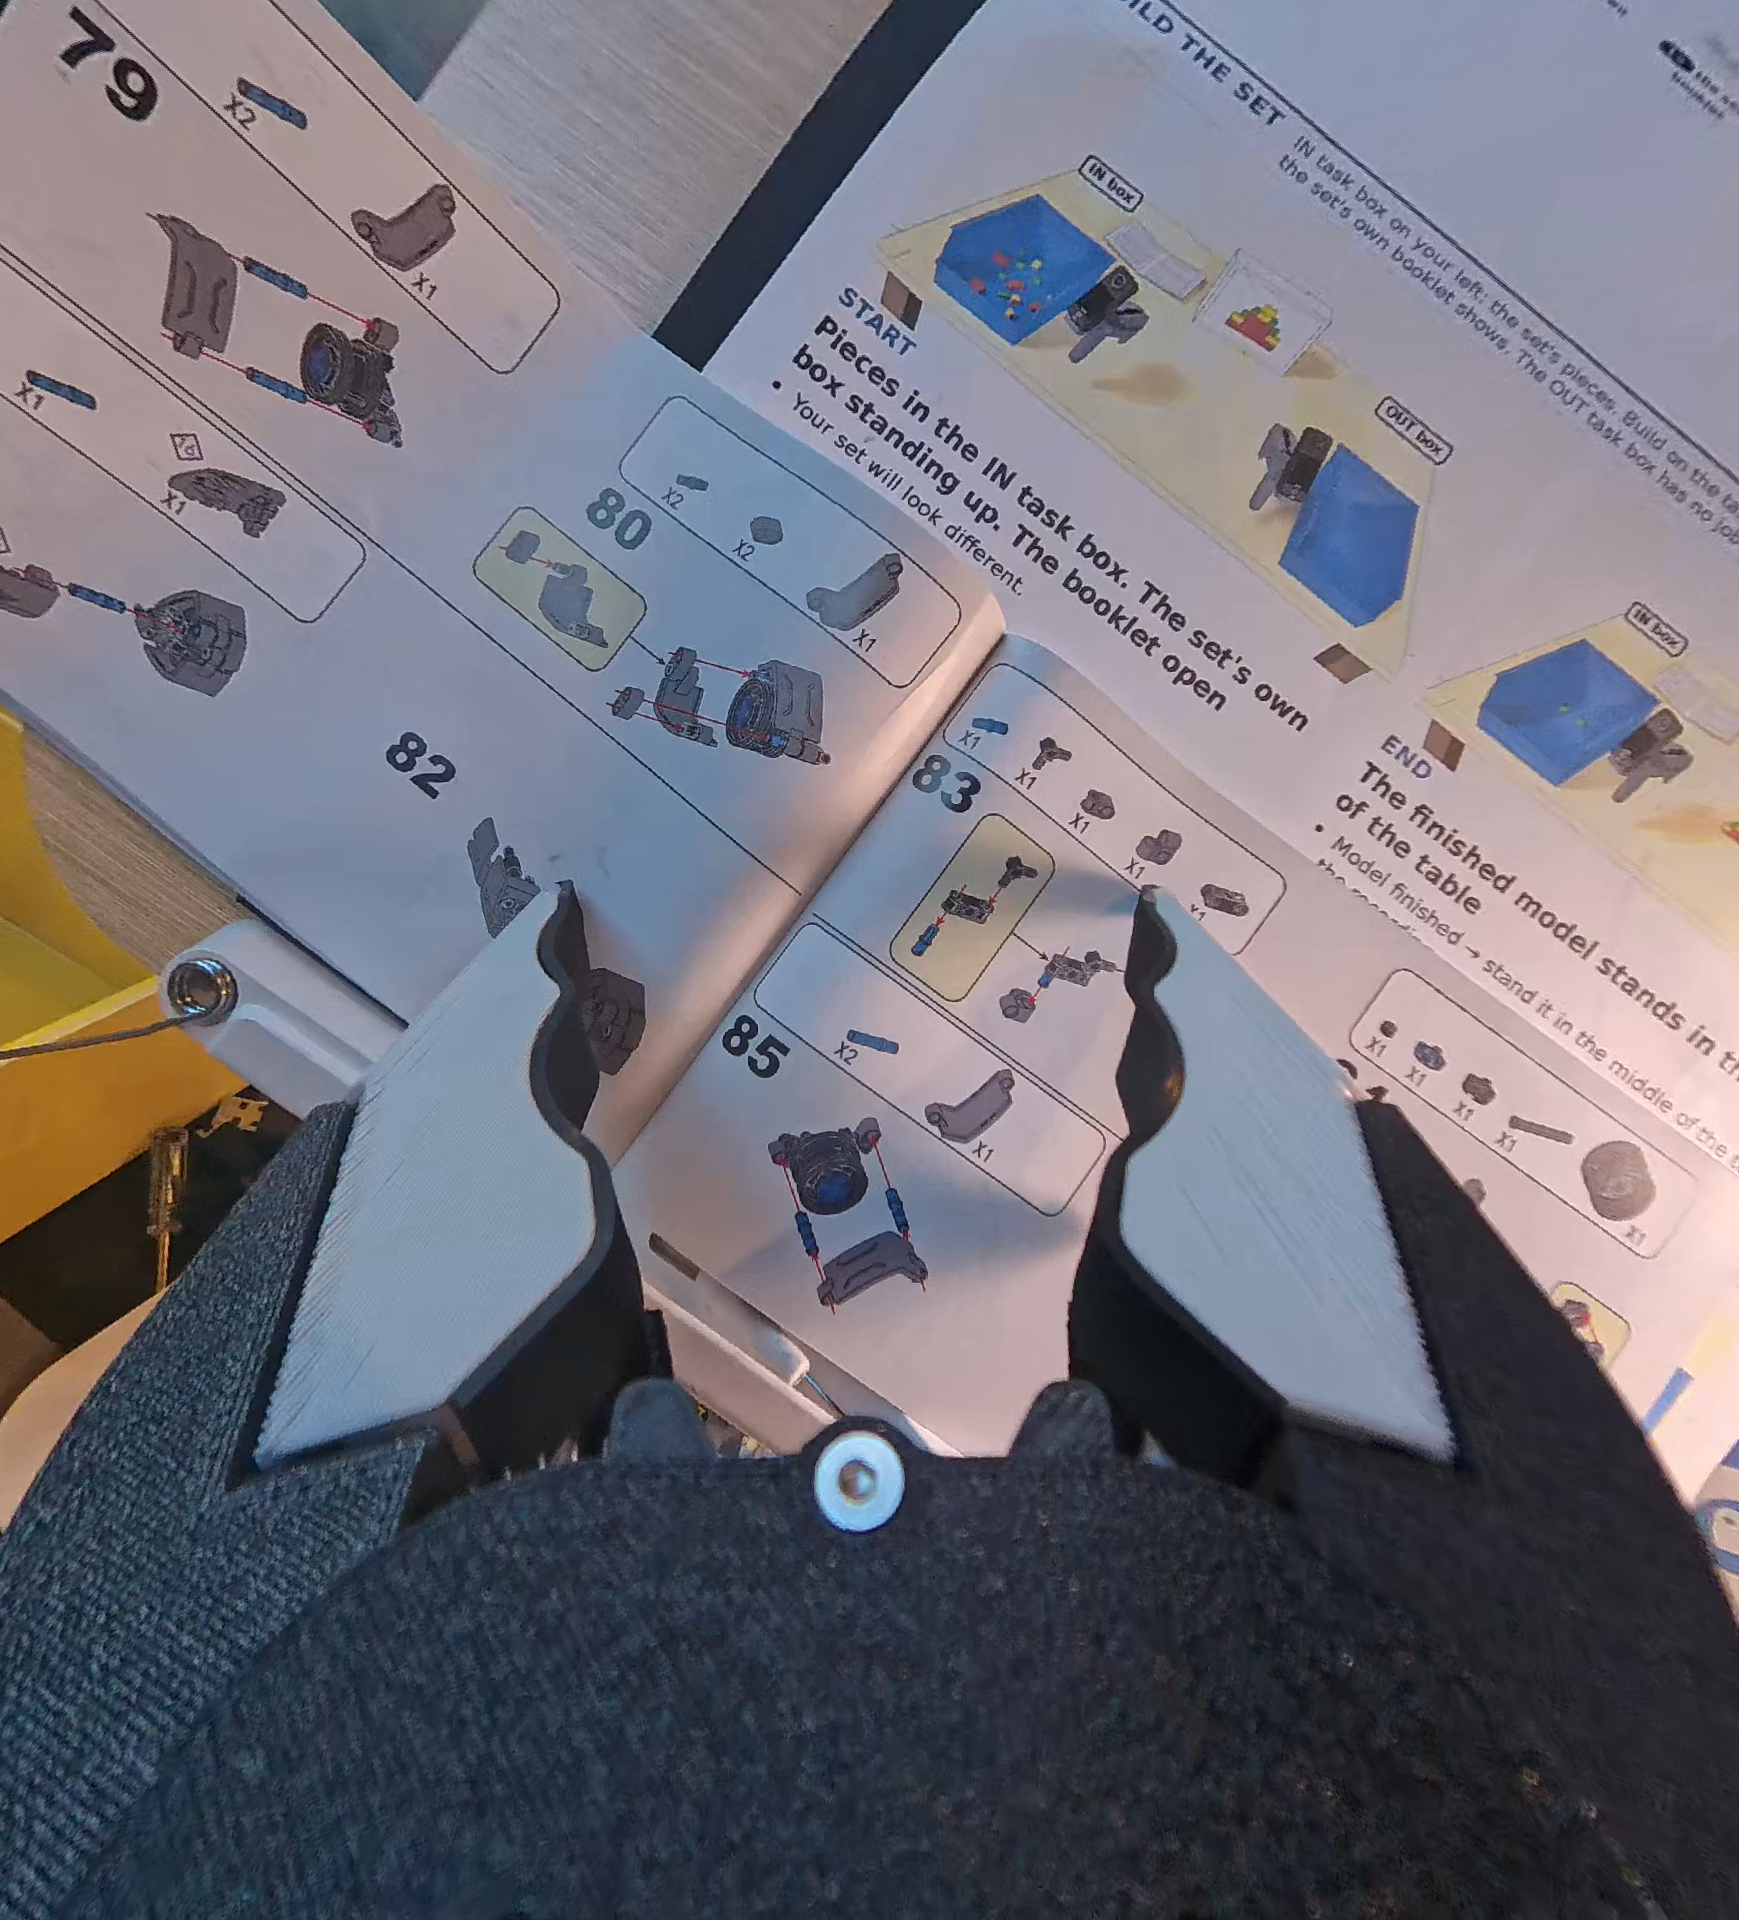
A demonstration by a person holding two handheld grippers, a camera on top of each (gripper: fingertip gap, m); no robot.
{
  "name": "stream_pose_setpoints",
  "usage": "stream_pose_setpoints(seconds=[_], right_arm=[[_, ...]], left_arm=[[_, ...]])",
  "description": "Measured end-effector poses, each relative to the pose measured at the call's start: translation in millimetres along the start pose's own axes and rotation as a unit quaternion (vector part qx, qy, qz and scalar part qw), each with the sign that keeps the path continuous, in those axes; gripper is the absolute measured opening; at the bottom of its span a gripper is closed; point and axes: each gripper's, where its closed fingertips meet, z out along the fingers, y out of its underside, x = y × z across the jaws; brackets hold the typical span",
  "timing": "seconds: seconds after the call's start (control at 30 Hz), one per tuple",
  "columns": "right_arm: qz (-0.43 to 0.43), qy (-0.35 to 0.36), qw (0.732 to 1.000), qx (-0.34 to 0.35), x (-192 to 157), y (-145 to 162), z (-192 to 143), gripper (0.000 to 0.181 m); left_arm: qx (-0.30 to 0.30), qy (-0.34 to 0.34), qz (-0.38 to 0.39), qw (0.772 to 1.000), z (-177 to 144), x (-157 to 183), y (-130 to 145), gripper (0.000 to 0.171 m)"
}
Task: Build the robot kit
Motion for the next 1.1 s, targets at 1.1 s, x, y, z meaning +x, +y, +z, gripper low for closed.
stream_pose_setpoints(seconds=[1.1], right_arm=[[0.021, 0.002, 1.000, 0.012, 1, 3, -6, 0.097]], left_arm=[[0.218, -0.125, 0.175, 0.952, 3, -17, -60, 0.000]])
